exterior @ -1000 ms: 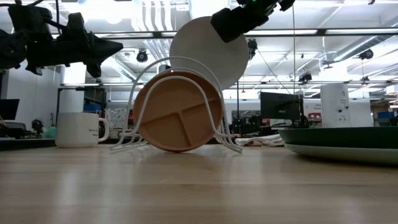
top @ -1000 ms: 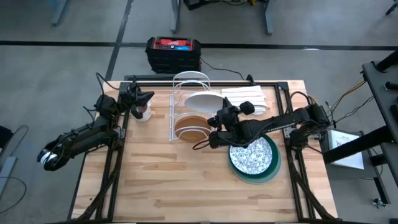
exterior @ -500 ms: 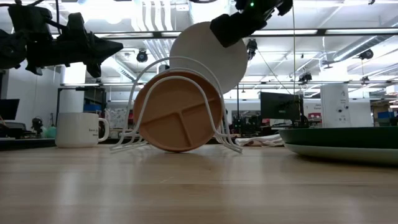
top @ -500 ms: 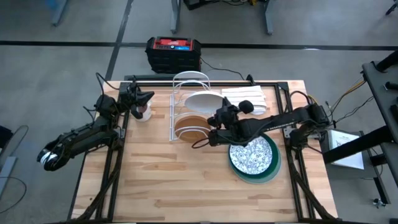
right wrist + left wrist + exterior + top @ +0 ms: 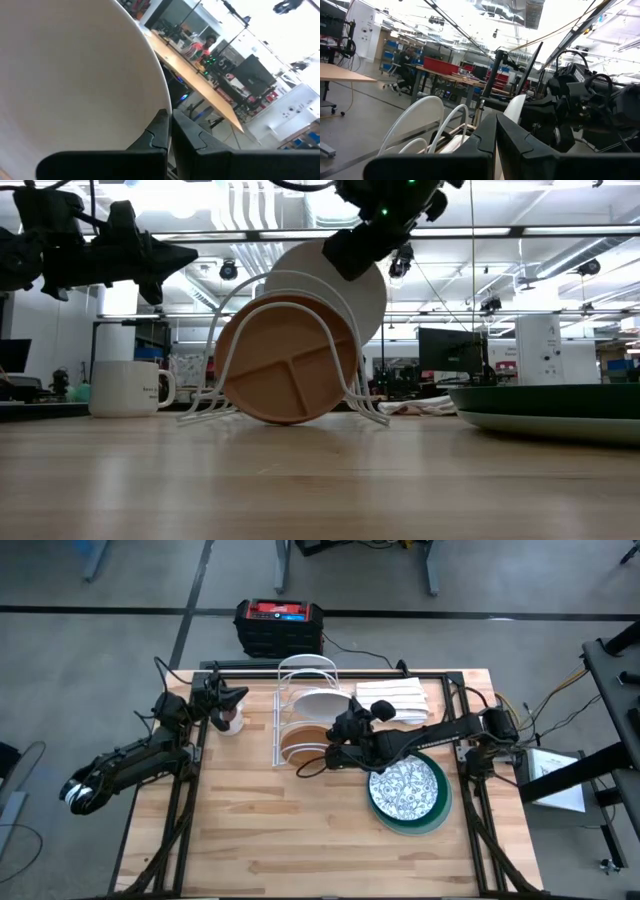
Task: Sort dishes
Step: Put the white plate in the dish rack
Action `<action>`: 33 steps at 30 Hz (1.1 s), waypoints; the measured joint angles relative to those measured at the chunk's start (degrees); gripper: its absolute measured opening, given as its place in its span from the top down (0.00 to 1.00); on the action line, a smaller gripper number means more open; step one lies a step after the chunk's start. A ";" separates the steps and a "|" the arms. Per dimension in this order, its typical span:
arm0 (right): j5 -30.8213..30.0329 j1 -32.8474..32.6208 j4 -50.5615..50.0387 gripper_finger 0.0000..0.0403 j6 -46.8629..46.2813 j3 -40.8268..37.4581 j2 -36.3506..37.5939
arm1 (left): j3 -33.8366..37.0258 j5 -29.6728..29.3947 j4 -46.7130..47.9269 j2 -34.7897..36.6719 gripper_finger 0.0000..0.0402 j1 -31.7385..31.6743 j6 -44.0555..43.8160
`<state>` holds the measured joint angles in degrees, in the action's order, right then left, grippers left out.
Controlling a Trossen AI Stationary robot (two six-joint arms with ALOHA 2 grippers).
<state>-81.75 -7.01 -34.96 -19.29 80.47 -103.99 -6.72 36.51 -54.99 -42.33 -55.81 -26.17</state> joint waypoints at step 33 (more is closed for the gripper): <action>17.76 5.96 14.86 1.00 18.48 -0.45 -1.18 | 0.00 -1.46 -0.01 -0.02 1.00 0.00 2.16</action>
<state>-63.99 -1.05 -20.10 -0.81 80.02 -105.16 -6.72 35.05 -55.00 -42.35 -55.81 -24.02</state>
